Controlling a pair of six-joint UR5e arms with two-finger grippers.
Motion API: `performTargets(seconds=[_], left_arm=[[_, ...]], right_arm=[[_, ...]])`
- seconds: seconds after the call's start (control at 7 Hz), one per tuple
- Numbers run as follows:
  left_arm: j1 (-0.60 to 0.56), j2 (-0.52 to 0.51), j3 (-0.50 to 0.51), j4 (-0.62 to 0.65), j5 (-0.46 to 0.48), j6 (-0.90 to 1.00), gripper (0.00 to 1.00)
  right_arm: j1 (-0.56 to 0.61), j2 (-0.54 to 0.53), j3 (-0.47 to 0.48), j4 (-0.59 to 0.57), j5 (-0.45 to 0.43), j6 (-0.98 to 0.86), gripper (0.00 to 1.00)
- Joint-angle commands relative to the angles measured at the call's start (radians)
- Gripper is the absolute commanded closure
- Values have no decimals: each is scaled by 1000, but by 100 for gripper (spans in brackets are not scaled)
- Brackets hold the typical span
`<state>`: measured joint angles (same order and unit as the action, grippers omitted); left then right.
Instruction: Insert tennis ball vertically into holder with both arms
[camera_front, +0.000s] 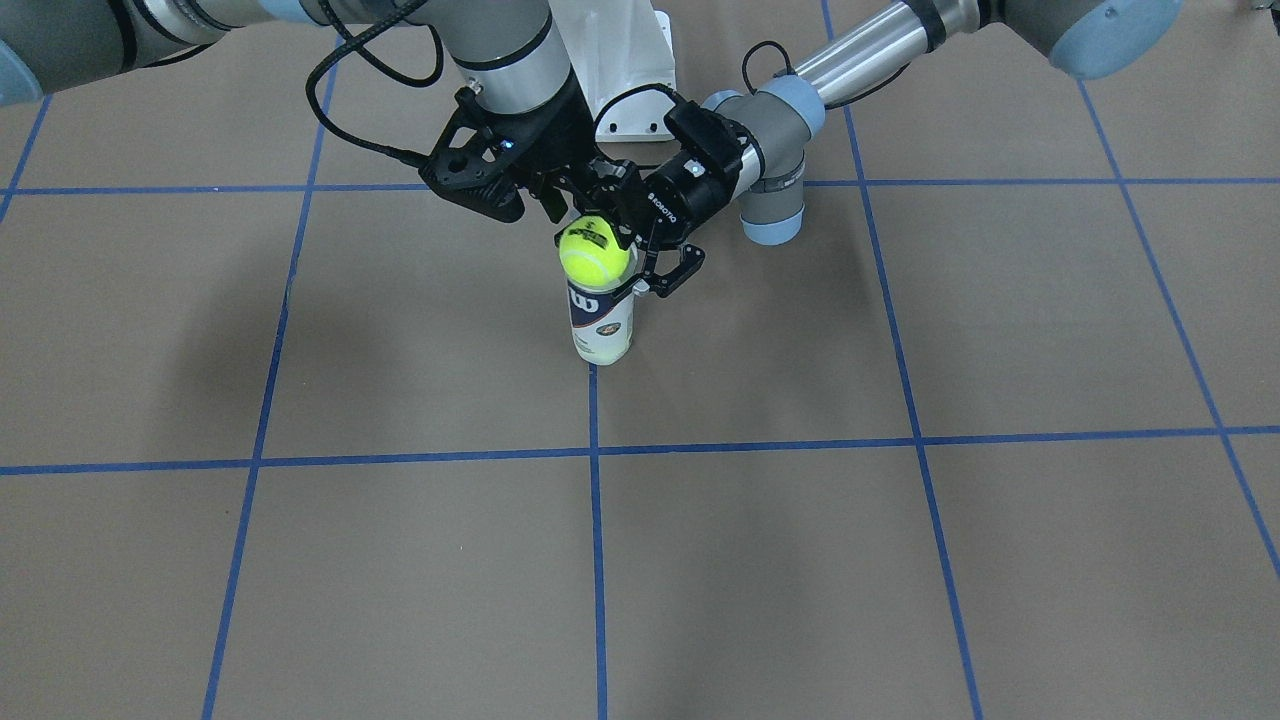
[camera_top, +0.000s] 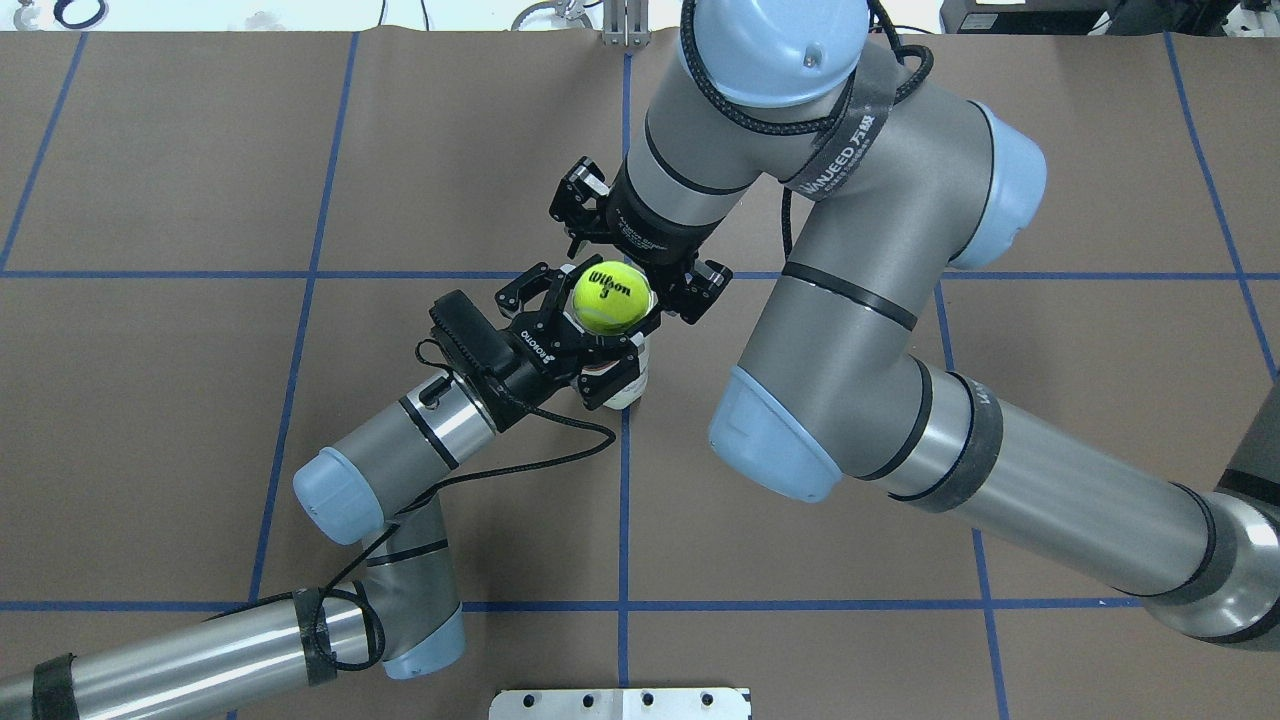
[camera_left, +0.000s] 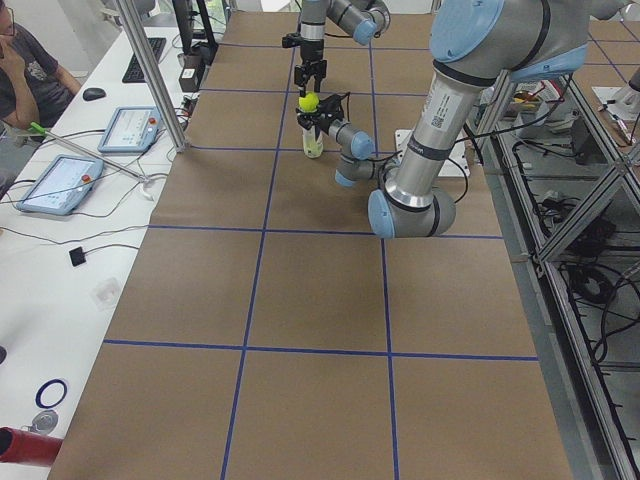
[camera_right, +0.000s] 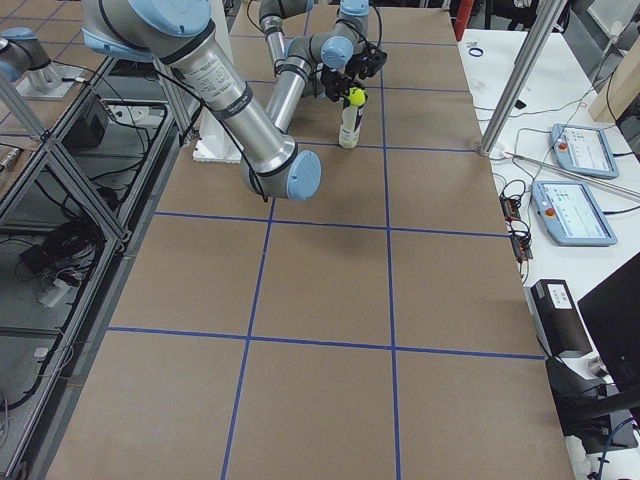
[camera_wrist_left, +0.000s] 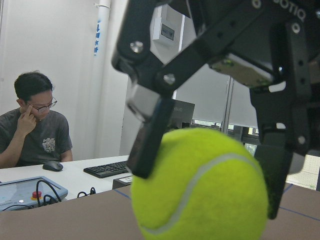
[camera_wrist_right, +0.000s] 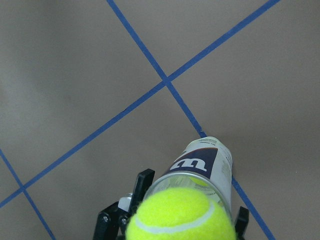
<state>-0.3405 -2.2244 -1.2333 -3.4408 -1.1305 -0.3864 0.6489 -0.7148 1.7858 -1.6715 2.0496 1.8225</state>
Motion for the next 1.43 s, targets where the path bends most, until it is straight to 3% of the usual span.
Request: performTargets(seconds=[0.0, 0.57, 0.71, 1.0, 1.29], left_arm=[[0, 0, 0, 0, 0, 0, 12], [0, 31, -104, 6, 0, -3, 8], [-2, 78, -174, 15, -2, -5, 6], [-12, 232, -315, 61, -6, -2, 2], [-101, 383, -327, 52, -9, -5, 2]], right_arm=[[-3, 0, 4, -1, -5, 1, 1], [-2, -14, 9, -1, -5, -5, 1], [8, -14, 9, -1, -3, -8, 1], [82, -113, 74, 1, 20, -81, 1], [225, -200, 73, 1, 104, -222, 1]])
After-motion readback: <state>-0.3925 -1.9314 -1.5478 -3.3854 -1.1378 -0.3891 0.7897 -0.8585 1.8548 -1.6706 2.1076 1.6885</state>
